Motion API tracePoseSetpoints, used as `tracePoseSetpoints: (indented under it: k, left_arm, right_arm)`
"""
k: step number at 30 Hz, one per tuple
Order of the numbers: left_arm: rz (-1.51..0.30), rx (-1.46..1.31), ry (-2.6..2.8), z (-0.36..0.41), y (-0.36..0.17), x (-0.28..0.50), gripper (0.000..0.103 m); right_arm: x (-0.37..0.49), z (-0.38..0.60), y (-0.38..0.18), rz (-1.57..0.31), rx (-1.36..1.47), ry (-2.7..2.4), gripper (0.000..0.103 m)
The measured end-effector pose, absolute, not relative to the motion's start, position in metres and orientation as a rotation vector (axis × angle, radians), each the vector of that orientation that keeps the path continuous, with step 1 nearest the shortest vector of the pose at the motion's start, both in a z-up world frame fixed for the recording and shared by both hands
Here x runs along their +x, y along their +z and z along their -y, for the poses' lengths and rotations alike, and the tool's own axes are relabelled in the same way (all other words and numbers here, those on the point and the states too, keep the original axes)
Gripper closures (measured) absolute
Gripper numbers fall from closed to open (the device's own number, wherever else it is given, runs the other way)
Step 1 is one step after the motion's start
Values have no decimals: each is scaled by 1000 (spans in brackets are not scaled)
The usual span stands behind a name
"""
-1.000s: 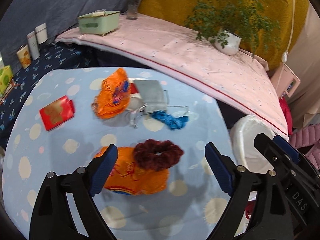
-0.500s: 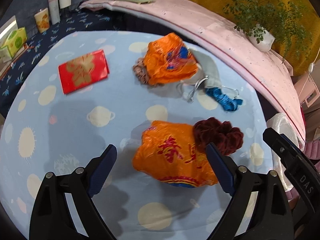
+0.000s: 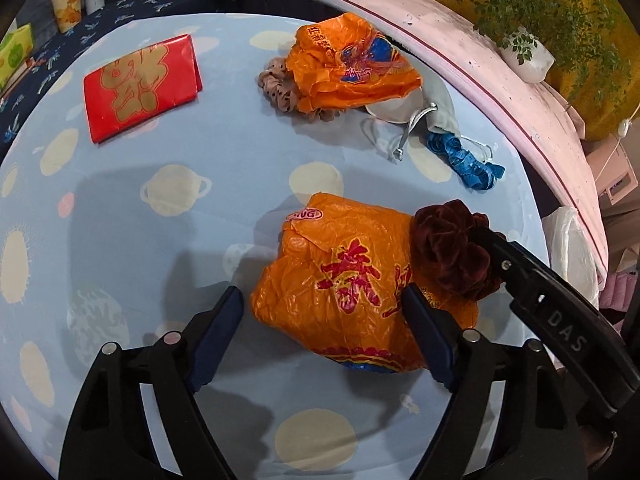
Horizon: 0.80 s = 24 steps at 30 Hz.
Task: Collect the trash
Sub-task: 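Grasp the orange plastic bag with the left tool while the right tool grasps the dark red cloth, then lift the bag and cloth over the bin and open both tools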
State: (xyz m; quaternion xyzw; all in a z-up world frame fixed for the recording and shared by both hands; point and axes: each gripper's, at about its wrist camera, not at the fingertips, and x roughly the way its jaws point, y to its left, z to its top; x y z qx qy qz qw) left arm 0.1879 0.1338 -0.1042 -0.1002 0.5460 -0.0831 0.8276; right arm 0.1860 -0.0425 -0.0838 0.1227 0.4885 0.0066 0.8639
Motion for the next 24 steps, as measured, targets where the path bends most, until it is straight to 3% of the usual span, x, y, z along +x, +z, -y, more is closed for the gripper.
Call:
tracePoseSetpoints:
  k: [2,7,9,12,15,24]
  left_arm:
    - [-1151,-203,-190,-133,-103,187,35]
    - [-1155,-204,-219,-133,-102,188,52]
    - [-1164,-218,-245,-131,-102,188,70]
    - [-1165,-227,-267,-127,-98,187,83]
    - [-1152,-215,-282,-121,-91,184,88]
    - [-1054,-193,-326,-100,-39,176,89]
  right_arm:
    - [187,40,-88,-1040,255,27,68]
    - [186,37,-91,-1043,246,33,77]
    - [185,39,-90,-1041,247,32,81]
    - [182,43,-85,-1025,251,27,83]
    - [178,49,-74,-997,249,16,85]
    - [156,86,-16,-865,266,-36,85]
